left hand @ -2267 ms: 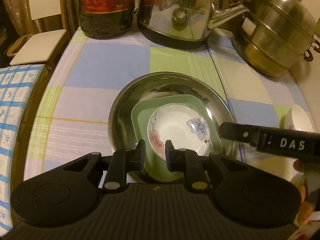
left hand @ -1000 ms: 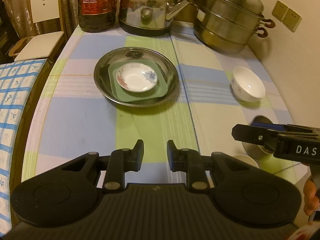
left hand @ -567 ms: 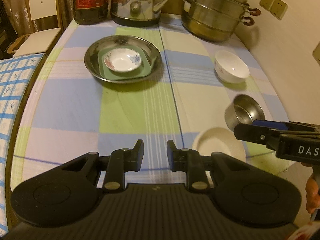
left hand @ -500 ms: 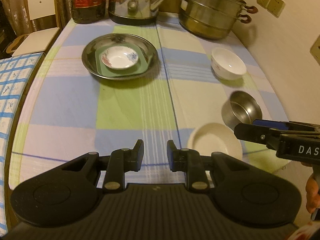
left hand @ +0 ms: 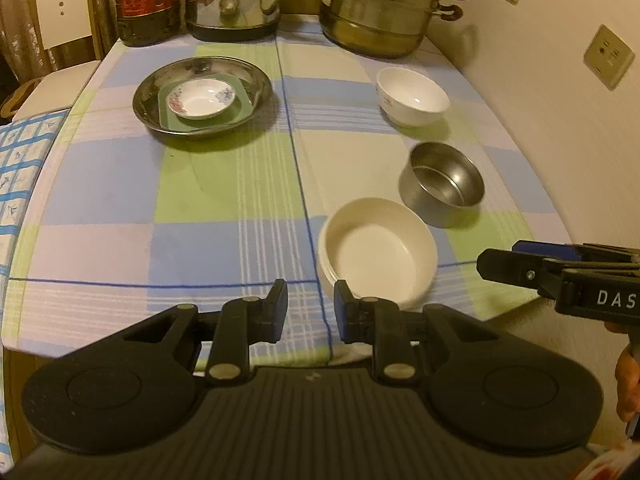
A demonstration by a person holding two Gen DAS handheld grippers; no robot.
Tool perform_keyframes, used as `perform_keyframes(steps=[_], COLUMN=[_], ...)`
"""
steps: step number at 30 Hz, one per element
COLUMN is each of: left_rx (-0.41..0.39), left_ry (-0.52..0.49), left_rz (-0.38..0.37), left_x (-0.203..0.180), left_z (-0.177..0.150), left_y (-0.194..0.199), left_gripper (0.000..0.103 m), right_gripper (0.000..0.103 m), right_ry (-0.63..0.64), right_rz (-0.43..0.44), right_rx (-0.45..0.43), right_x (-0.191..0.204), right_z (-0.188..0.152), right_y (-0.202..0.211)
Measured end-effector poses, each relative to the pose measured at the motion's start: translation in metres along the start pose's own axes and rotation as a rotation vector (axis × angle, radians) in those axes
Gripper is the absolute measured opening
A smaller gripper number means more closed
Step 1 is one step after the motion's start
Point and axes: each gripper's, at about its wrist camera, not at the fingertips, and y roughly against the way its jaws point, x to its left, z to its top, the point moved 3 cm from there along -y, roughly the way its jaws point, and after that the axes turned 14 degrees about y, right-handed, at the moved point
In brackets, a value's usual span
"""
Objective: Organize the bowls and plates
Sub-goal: 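Move the right tool to the rim of the large cream bowl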
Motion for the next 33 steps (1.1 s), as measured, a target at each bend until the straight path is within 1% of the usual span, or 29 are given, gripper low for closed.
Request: perform_keyframes(steps=[9,20,27,30,33], left_rx=[-0.002,-0.008,-0.007,0.006,0.002], left_ry=[-0.014,-0.014,-0.03,-0.021,-0.032], left_rz=[0.013,0.029,0.044,0.041,0.04], left_x=[-0.015,-0.035,-0.04,-0.039,-0.038], left_z=[-0.024,-0.046,-0.051,-0.049,-0.047], left_y=[0.006,0.007,0.0,-0.006,-0.013], left_gripper=[0.022,0.022,0.022,0.022,0.022], right_gripper=[0.061,0.061,0.061,0.061,0.061], right_ry=[-0.008,-0.007,-0.017,-0.027,-0.034], right_rz=[-0.01,-0.02,-0.059,-0.071,-0.08], right_rx=[0.011,0.029,0.05,0.058,0.063], right_x=[-0.01,-0.026,-0.039,-0.043,-0.048], right_z=[-0.023,-0.047,-0.057,-0.059,-0.058], right_y=[0.017,0.029,0.026,0.023,0.018])
